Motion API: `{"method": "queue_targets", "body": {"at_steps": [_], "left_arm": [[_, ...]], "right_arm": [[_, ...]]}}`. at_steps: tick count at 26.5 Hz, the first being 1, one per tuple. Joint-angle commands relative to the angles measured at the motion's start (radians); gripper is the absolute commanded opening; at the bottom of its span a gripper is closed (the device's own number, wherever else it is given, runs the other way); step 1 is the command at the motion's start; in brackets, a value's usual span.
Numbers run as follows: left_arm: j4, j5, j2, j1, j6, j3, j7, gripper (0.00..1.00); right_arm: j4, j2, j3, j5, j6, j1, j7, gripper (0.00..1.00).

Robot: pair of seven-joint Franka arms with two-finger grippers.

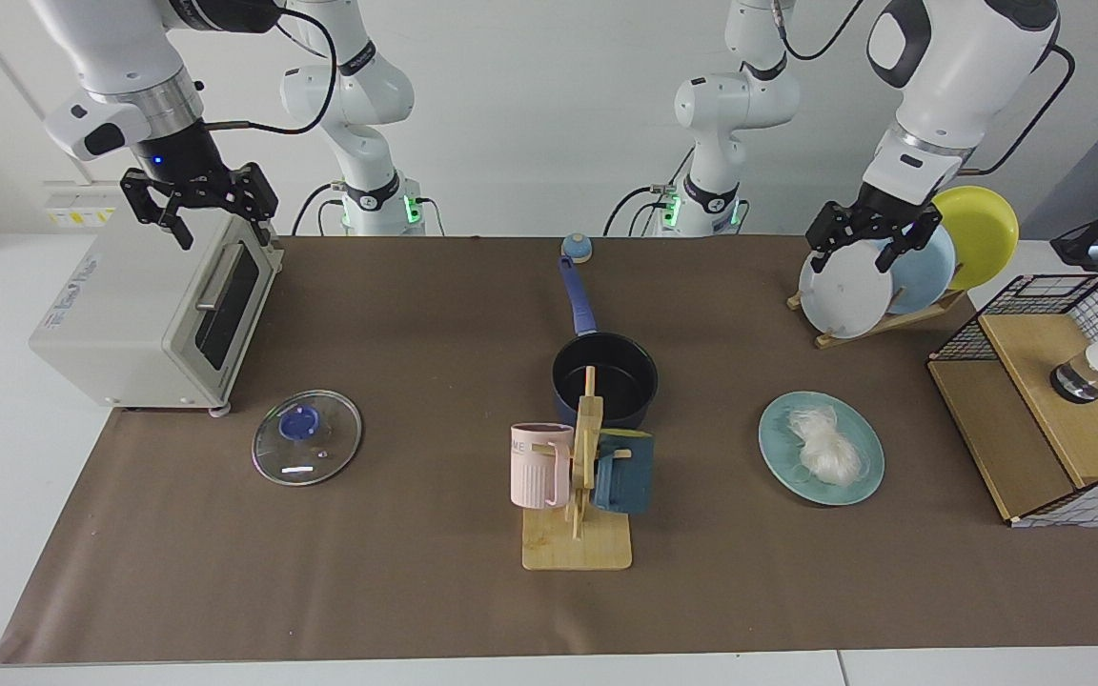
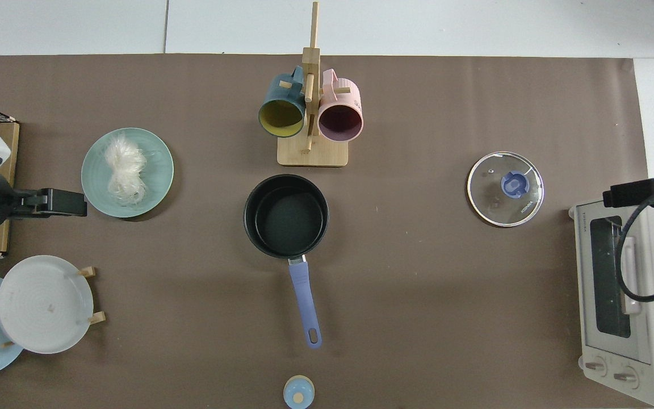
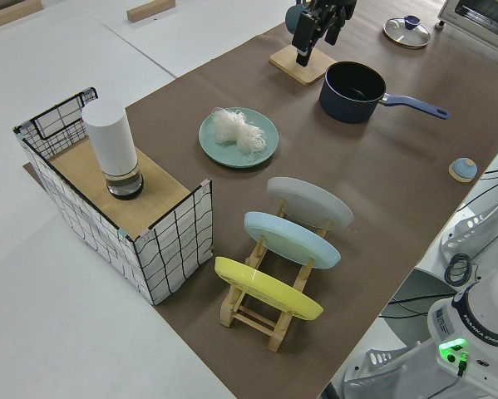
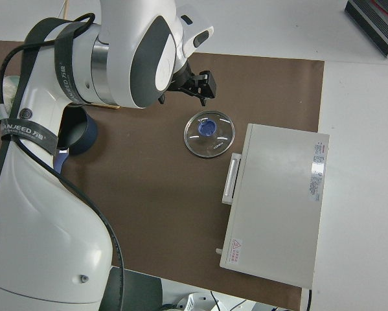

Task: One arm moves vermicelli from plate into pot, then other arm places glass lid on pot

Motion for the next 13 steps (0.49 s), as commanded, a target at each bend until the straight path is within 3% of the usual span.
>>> {"method": "queue_targets", "body": {"at_steps": [1, 6, 13], "left_arm": [[-0.003, 0.011, -0.012, -0.016, -0.012, 0.007, -0.118, 1.00], [-0.002, 0.015, -0.012, -0.085, -0.007, 0.064, -0.145, 1.00], [-0.002, 0.015, -0.012, -0.079, -0.004, 0.072, -0.089, 1.00]], "right_arm": [[-0.012, -0.015, 0.002, 0.015, -0.004, -0.006, 0.018, 1.00], [-0.013, -0.020, 0.004, 0.012, -0.021, -0.002, 0.015, 1.00], [-0.052, -0.032, 0.011, 0.007, -0.038, -0.002, 0.000, 1.00]]}}
